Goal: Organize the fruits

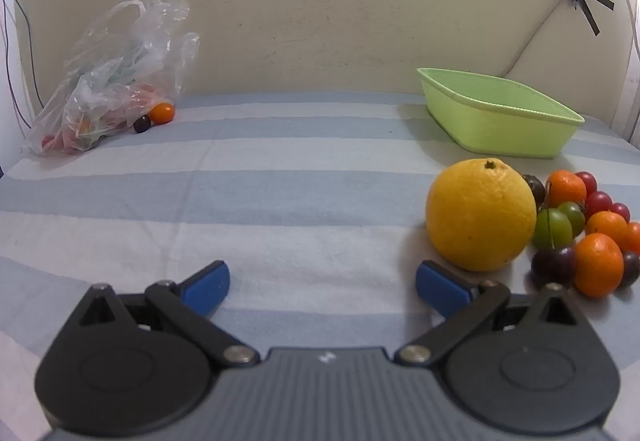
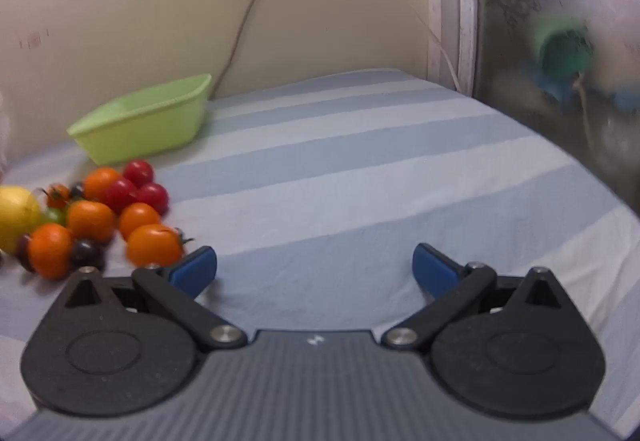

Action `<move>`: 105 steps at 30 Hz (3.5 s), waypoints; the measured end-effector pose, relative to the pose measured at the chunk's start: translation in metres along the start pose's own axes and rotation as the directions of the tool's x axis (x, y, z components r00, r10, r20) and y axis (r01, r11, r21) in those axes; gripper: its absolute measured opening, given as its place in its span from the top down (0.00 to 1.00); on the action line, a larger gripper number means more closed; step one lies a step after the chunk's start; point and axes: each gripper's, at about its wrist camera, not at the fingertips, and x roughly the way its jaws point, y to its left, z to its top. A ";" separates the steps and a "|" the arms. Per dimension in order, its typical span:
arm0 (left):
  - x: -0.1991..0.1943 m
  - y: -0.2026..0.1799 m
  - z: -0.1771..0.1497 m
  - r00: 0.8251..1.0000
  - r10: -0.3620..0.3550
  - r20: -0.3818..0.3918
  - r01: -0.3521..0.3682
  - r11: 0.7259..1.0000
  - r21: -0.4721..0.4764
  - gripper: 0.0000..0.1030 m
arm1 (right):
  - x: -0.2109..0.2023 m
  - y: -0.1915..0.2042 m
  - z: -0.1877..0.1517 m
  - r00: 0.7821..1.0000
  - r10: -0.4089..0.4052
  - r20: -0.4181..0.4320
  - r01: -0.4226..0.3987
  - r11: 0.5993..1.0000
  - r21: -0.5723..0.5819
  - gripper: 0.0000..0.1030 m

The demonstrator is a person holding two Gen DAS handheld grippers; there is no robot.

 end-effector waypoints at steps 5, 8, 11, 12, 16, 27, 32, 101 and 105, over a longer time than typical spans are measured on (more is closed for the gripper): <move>-0.006 0.001 -0.005 1.000 0.004 0.029 -0.004 1.000 -0.001 0.00 | -0.010 0.010 -0.013 0.995 0.042 0.088 -0.046 0.998 0.048 0.00; -0.010 0.003 -0.008 1.000 0.003 0.022 -0.003 1.000 0.002 0.00 | -0.026 -0.001 -0.013 0.990 0.104 0.091 -0.114 0.987 0.113 0.00; -0.003 0.000 -0.002 1.000 0.005 0.002 -0.005 1.000 0.004 0.00 | -0.025 -0.002 -0.012 0.990 0.119 0.079 -0.129 0.982 0.137 0.00; -0.003 0.000 -0.003 1.000 0.005 0.003 -0.005 1.000 0.004 0.00 | -0.028 0.000 -0.013 0.989 0.123 0.082 -0.133 0.982 0.133 0.00; -0.003 0.003 -0.004 1.000 0.001 0.006 -0.001 1.000 0.008 0.00 | -0.028 -0.011 -0.011 0.985 0.155 0.076 -0.164 0.976 0.140 0.00; -0.006 0.001 -0.004 1.000 0.002 0.007 -0.002 1.000 0.009 0.00 | -0.028 -0.010 -0.009 0.988 0.134 0.071 -0.142 0.982 0.124 0.00; -0.006 0.001 -0.005 1.000 0.002 0.007 -0.002 1.000 0.008 0.00 | -0.025 -0.001 -0.010 0.992 0.121 0.044 -0.123 0.991 0.049 0.00; 0.010 0.024 0.032 0.859 -0.508 -0.063 0.497 0.857 -0.134 0.29 | 0.008 0.181 0.047 0.700 0.675 -0.231 -0.644 0.457 -0.614 0.33; 0.022 0.024 0.032 0.831 -0.554 -0.054 0.540 0.825 -0.164 0.30 | 0.019 0.199 0.043 0.729 0.642 -0.238 -0.598 0.427 -0.678 0.31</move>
